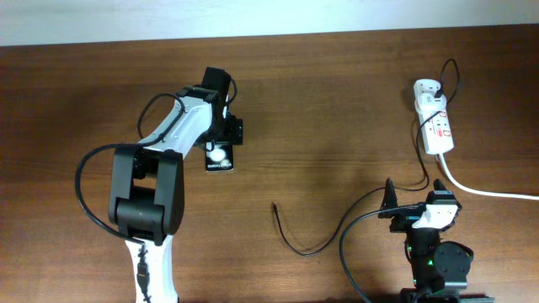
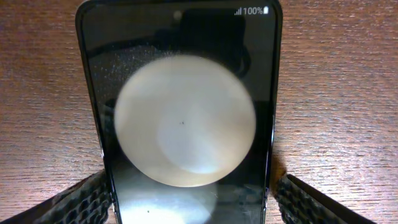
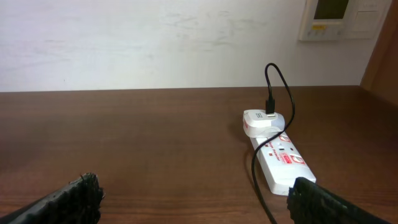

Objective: Plug charger to phone and switch on socket
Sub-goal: 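Close the left gripper on the phone's sides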

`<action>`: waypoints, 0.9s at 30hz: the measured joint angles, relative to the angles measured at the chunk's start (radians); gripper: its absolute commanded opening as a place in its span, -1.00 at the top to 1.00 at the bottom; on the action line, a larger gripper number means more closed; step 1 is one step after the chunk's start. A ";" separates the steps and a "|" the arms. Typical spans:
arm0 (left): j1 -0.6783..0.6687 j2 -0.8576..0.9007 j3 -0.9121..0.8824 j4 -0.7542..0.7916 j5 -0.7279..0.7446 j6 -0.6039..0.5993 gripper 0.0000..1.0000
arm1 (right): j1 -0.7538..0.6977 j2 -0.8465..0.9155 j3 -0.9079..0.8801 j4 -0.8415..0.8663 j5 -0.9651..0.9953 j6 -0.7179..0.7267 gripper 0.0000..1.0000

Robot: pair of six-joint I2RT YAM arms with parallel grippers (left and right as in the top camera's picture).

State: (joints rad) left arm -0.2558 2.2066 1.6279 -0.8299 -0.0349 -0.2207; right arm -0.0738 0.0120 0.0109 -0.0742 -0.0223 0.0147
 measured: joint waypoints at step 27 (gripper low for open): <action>0.000 0.000 0.002 -0.006 0.001 0.000 0.60 | 0.000 0.000 0.000 0.000 0.000 0.000 -0.97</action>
State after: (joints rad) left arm -0.2558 2.2070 1.6299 -0.8364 -0.0341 -0.2207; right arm -0.0738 0.0120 0.0109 -0.0742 -0.0223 0.0143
